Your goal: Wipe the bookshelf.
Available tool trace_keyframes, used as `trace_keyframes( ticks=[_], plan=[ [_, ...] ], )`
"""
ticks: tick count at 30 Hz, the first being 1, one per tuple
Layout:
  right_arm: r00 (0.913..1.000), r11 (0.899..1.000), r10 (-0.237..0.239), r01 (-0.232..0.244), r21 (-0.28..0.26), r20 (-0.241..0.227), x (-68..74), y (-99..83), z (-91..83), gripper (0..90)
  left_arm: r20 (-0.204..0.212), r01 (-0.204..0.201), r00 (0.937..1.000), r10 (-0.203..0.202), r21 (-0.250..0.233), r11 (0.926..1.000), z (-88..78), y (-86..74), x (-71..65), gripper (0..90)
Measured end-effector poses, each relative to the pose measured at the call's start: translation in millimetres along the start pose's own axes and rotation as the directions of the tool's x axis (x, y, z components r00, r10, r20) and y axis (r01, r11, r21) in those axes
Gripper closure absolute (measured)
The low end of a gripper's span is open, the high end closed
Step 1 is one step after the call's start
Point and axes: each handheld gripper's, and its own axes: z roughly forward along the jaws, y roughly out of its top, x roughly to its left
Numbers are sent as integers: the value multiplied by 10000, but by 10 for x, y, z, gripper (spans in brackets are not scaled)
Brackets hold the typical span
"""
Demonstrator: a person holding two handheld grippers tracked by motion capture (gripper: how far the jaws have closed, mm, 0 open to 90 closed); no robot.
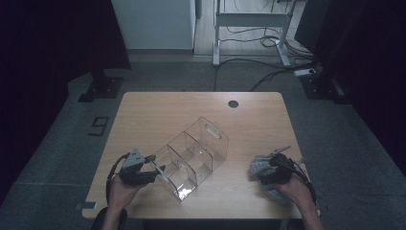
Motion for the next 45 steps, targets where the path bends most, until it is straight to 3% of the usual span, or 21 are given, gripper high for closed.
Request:
trace_keyframes(
  ticks=[5,8,13,18,23,30,45],
  plan=[
    [9999,10000,96,-97,16,129,13,4,-13,84,56,6,10000,-6,-3,10000,-9,-3,-1,294],
    [9990,9993,374,-373,-42,226,21,1,-51,196,193,65,9998,-64,-33,10000,-31,-10,7,291],
    [9985,9986,513,-510,-160,213,38,2,-110,492,321,141,9994,-138,-75,9999,-62,-20,10,310],
    [9985,9985,540,-541,-84,-60,36,13,-132,606,255,117,9996,-113,-150,9998,-60,-29,11,341],
    [9989,9989,466,-467,-59,-61,40,38,-162,619,81,155,9998,-154,-188,9997,-62,-32,14,394],
    [9988,9972,428,-443,-607,-252,61,124,-317,620,-69,280,9996,-282,-202,9994,-62,-32,12,437],
    [9953,9860,-172,11,-1666,-951,235,516,-765,615,149,36,9999,-34,-100,9999,-57,-19,-34,438]
  ],
)
